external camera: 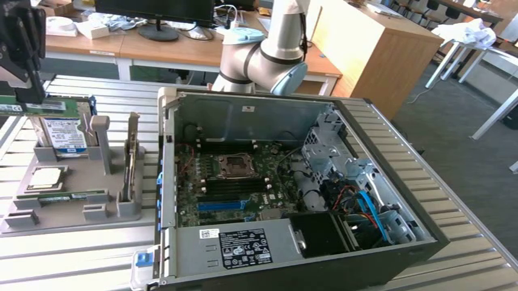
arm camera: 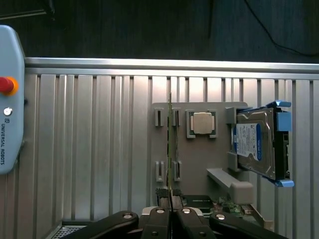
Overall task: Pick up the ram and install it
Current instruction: 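Pick up the ram and move it above insertion slot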
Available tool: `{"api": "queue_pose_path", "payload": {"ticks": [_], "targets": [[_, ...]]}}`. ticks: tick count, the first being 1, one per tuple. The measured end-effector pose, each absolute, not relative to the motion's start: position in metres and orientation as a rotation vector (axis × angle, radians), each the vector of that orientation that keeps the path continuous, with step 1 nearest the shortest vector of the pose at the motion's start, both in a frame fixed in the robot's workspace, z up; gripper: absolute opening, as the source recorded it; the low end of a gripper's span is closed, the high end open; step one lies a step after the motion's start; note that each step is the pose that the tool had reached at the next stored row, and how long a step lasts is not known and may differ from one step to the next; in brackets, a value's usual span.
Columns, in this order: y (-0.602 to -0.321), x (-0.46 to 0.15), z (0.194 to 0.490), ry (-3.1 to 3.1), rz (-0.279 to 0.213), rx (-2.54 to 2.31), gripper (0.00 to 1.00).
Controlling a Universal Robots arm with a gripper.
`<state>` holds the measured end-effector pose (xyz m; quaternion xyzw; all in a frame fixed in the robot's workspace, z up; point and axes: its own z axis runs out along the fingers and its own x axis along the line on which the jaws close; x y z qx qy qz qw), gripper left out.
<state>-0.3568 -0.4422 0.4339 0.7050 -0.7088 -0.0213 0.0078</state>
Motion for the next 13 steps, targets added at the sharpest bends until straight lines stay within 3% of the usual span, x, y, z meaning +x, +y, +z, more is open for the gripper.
{"api": "queue_pose_path", "payload": {"ticks": [13], "targets": [[-0.442,-0.333,0.434,-2.216,-0.067,2.204,0.11]]}}
